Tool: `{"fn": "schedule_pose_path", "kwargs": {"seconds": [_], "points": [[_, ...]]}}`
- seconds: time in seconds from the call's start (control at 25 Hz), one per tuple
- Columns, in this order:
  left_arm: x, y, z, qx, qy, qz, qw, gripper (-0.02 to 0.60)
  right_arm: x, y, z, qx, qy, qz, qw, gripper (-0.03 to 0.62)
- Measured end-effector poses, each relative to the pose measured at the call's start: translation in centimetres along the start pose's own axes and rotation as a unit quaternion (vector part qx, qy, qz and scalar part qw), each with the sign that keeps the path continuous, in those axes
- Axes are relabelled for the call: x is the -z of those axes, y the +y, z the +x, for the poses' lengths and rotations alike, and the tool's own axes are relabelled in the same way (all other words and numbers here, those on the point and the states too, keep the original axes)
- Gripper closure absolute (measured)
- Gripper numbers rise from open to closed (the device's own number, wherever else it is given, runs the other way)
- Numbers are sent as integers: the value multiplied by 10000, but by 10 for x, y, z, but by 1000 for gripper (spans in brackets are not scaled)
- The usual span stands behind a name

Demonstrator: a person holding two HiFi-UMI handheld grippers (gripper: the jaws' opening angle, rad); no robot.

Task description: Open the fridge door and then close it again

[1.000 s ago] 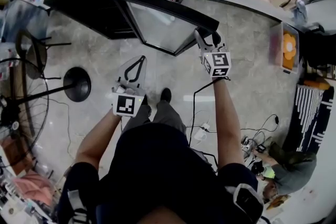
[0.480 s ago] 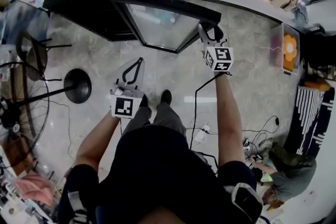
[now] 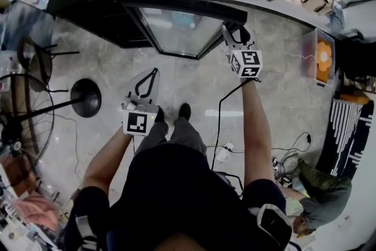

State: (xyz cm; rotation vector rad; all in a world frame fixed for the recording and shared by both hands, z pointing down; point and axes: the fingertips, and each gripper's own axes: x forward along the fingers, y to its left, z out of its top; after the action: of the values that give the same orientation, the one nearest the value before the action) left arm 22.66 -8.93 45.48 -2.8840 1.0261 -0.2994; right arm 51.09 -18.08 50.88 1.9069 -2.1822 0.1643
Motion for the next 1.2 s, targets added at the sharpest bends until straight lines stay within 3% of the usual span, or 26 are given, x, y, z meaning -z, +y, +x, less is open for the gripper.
{"fn": "schedule_pose_path", "kwargs": {"seconds": [0.96,1.2], "points": [[8,7,14,-143,118,18,9998,558,-10,-35,52,-28,-172,21,9998,370],[8,11,12,-168,119,169,9996,558,-11,-40,63,-29,-181,8,9998,375]]}}
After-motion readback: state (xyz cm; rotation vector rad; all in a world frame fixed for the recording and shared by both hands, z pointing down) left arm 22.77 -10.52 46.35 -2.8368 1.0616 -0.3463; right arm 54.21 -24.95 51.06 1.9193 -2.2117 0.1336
